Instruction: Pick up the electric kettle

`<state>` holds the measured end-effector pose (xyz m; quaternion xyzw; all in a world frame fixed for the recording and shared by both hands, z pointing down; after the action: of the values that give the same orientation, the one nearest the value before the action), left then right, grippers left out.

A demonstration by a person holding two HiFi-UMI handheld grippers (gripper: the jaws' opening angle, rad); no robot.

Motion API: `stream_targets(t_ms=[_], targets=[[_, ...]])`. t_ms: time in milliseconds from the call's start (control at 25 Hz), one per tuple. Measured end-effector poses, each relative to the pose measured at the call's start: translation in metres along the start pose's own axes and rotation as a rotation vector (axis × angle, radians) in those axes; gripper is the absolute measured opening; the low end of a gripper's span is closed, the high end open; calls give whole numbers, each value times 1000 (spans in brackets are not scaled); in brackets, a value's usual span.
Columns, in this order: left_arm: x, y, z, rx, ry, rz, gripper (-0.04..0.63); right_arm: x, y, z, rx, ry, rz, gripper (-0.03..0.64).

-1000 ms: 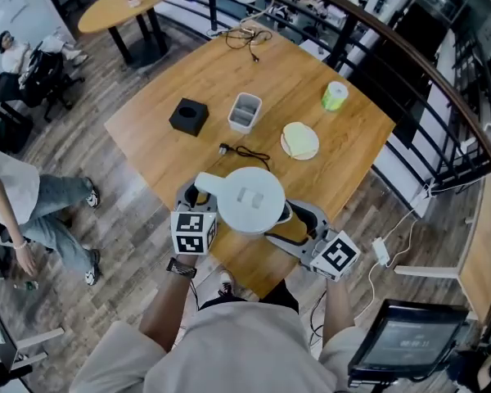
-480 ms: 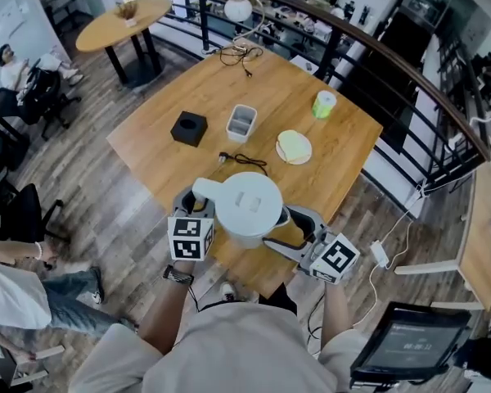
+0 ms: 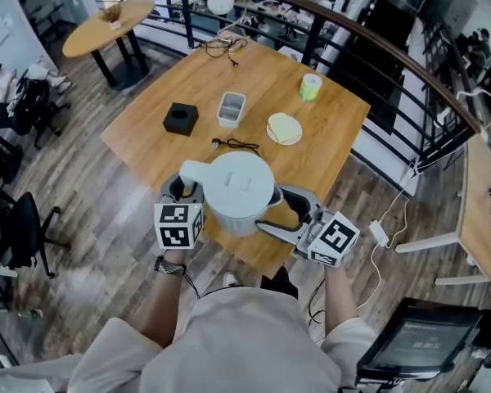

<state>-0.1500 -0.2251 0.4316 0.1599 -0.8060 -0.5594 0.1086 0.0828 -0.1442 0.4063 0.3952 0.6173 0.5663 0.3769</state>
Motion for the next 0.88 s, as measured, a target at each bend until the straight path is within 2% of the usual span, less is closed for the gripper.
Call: stream_targets(t_ms=[480,880], targets=[[-2,-25,28,-59,49,-1,124,26,-36,6,-50,43,11,321],[-2,-29,27,-70,54,-14,126,26,-37,7,-52,62,14,321]])
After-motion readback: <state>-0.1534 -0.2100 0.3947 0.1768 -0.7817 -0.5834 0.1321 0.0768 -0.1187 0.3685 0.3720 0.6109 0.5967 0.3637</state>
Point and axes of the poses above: the fingertips, and each gripper's own axes: z backward along the fingers, x to its left, y out of its underside, the point moved 7 cm from there along z, backward along the fingers, and after that the axes turned 1 degree about z, right-handed, at the moved point
